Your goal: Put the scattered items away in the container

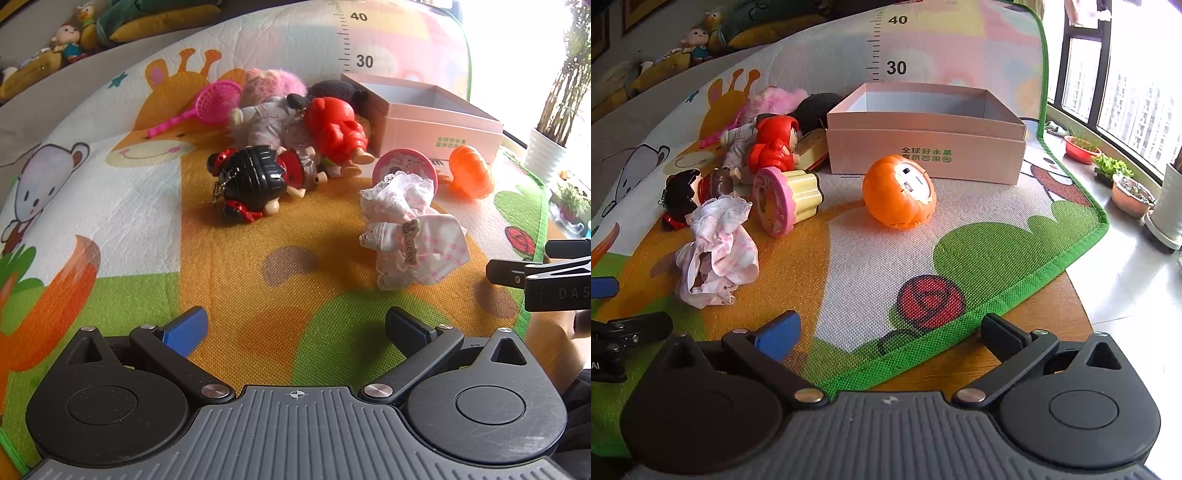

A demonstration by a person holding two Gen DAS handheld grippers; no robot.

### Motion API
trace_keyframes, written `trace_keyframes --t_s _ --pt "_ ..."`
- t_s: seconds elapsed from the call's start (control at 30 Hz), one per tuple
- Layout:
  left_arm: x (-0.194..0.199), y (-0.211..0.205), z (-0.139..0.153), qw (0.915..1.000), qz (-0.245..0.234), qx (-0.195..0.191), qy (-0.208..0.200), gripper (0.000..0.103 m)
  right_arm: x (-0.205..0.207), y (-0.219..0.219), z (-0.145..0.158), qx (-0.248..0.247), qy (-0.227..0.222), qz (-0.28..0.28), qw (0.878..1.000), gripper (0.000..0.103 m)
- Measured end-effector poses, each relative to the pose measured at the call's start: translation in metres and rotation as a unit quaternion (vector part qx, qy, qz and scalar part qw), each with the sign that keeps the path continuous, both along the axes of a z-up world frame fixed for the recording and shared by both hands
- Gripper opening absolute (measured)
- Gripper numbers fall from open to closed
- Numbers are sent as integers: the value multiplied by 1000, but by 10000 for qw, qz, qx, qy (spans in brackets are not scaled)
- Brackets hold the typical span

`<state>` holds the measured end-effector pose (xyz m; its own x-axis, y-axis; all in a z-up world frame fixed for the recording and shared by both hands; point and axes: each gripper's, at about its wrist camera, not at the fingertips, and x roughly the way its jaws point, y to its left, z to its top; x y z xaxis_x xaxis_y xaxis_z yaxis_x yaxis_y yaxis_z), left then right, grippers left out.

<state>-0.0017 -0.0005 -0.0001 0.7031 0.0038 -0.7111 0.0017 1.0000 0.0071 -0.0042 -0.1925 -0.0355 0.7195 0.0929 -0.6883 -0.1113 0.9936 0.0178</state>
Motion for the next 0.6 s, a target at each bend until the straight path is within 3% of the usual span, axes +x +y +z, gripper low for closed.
trace_keyframes --t_s 0.6 --pt "-1 1 -1 10000 -1 -8 -30 103 1 -1 -2 12 10 10 10000 103"
